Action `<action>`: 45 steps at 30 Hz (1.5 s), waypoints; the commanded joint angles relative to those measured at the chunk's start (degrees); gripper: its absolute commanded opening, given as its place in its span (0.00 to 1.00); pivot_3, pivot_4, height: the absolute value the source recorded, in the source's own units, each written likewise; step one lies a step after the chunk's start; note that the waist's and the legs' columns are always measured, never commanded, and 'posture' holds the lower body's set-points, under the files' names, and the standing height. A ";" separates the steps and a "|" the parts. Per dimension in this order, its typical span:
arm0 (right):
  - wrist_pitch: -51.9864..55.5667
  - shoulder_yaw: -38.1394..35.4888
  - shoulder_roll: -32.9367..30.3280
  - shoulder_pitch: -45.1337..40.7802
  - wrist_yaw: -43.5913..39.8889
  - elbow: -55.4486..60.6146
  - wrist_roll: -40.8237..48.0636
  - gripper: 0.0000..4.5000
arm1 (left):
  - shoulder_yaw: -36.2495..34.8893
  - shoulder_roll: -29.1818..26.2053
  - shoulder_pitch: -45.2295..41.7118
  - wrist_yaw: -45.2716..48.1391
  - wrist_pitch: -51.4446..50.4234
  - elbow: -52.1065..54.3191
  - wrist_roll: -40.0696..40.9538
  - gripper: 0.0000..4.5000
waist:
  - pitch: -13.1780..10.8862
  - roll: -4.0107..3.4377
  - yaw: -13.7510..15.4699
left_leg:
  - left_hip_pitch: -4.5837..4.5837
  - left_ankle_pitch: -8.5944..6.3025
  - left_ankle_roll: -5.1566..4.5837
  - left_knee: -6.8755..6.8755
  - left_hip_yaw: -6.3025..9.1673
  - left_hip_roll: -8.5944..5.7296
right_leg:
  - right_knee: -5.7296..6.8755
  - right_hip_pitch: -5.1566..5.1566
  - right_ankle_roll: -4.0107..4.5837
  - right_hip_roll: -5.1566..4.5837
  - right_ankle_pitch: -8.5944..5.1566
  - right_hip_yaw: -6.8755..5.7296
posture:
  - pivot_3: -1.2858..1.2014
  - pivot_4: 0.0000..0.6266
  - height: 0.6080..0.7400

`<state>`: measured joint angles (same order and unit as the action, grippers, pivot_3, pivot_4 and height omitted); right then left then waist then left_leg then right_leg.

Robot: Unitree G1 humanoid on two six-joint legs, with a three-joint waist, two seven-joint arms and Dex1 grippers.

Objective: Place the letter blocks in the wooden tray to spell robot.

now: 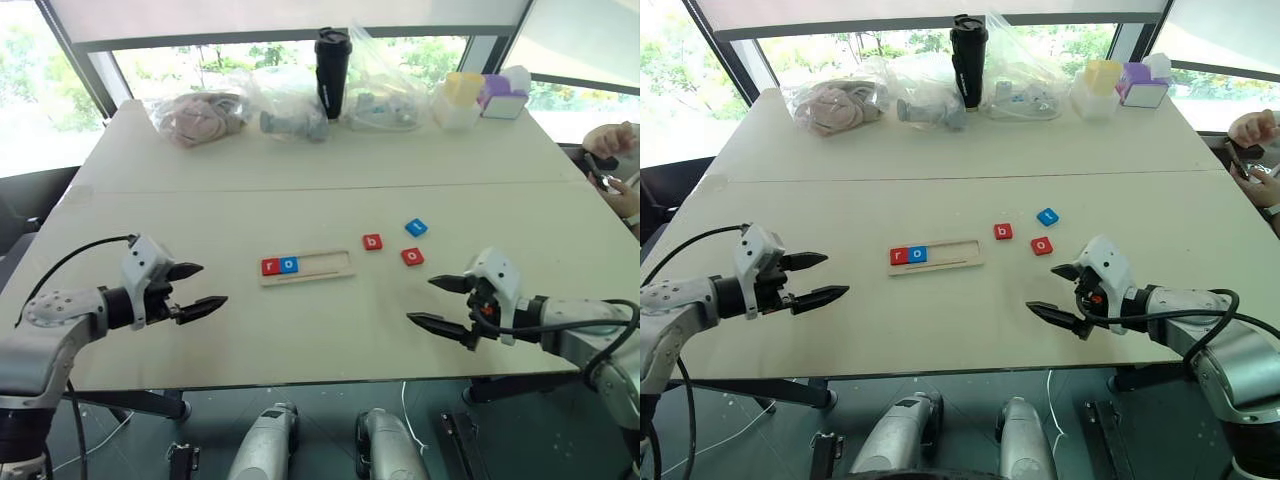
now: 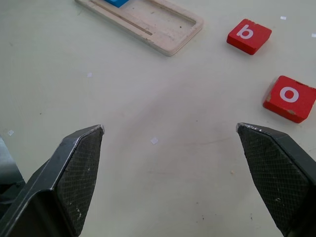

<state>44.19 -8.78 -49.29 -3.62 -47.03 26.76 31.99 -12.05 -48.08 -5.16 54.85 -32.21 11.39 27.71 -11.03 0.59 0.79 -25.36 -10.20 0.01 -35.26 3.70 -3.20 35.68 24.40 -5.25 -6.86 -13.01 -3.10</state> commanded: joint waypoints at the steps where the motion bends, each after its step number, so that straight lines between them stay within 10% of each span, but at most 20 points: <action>1: -1.10 0.12 0.21 -0.89 0.11 0.53 -0.30 0.99 | -1.09 -0.26 0.35 0.00 0.89 1.16 0.16 1.00 | 0.00 0.00 -0.01 | 0.00 0.00 0.00 0.00 0.00 0.00 | 0.00 0.00 0.00 0.00 0.00 0.00 | 0.52 0.24 1.00; 28: 9.48 2.60 2.42 -13.17 6.33 -0.17 1.75 0.99 | 4.81 -4.93 -12.91 7.19 6.90 -11.12 -5.42 1.00 | -0.01 0.01 0.07 | 0.01 0.01 -0.02 -0.04 -0.08 0.01 | 0.07 0.03 0.01 0.02 0.01 0.00 | 0.52 0.24 1.00; 45: 23.79 9.05 17.50 -16.18 25.69 15.00 4.76 0.99 | 25.80 15.60 -43.97 24.01 30.38 -51.78 -20.42 1.00 | -0.02 0.16 -0.10 | -0.03 0.05 -0.09 -0.32 -0.15 -0.01 | 0.37 0.06 -0.46 0.07 0.25 0.00 | 0.52 0.24 1.00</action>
<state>67.78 0.92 -32.25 -19.61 -22.35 39.20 36.31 14.04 -32.52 -47.55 77.80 -4.12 -39.28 8.03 -11.05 0.75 0.69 -25.40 -10.15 -0.09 -35.62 3.54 -3.21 36.06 24.46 -5.71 -6.79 -12.76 -3.10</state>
